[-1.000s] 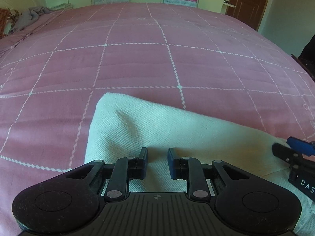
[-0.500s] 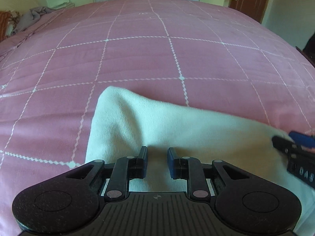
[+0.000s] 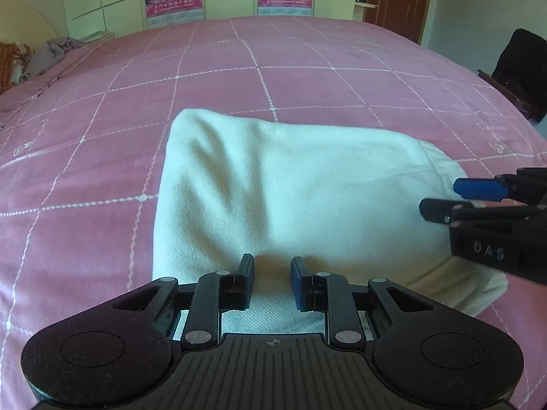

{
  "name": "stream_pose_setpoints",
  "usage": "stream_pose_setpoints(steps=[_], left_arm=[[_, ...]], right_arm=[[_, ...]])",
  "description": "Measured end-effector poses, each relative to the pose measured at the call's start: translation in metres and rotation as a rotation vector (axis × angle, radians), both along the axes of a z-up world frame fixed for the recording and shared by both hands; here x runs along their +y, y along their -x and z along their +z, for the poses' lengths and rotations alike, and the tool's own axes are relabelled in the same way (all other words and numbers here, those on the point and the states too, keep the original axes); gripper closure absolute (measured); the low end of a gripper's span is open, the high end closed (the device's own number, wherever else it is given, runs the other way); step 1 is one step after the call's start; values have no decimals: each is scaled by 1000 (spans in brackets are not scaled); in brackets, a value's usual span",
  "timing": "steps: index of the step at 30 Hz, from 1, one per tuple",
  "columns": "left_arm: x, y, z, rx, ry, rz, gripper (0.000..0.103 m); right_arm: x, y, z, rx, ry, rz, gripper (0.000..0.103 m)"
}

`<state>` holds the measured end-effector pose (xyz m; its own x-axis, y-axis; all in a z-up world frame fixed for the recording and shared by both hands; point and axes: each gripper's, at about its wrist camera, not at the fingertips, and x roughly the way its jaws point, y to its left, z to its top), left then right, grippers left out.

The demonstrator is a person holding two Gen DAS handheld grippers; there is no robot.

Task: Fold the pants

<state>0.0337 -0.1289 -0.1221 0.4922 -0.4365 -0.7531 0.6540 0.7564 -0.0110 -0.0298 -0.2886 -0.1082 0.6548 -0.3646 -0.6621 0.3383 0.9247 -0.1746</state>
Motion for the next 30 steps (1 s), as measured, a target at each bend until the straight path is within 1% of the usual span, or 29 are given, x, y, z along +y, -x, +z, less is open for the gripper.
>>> stream_pose_setpoints(steps=[3,5,6,9,13,16,18,21,23,24,26,29,30], left_arm=[[8,20,-2,1,1,-20,81],[13,25,-1,18,17,-15,81],[17,26,0,28,28,-9,81],[24,25,-2,61,56,1,81],[23,20,-2,83,47,10,81],[24,24,5,67,37,14,80],[27,25,9,65,45,39,80],[29,25,14,69,54,72,80],[29,27,12,51,30,66,80],[29,28,10,41,20,65,80],[32,28,9,33,14,73,80],[34,27,8,25,12,76,80],[34,27,6,27,7,76,80]], right_arm=[[12,15,-17,54,70,30,57],[19,26,-21,57,106,55,57],[20,28,-19,61,107,61,57],[19,35,-11,50,66,45,58],[19,35,-19,65,58,32,55],[19,31,-13,87,48,24,55],[19,35,-7,69,39,12,53],[24,45,-2,34,59,-4,50],[25,45,-12,66,67,-1,50],[25,46,-14,66,72,0,49],[24,46,-9,56,55,-19,49],[23,50,1,11,35,-43,48],[22,49,-3,29,37,-43,47]])
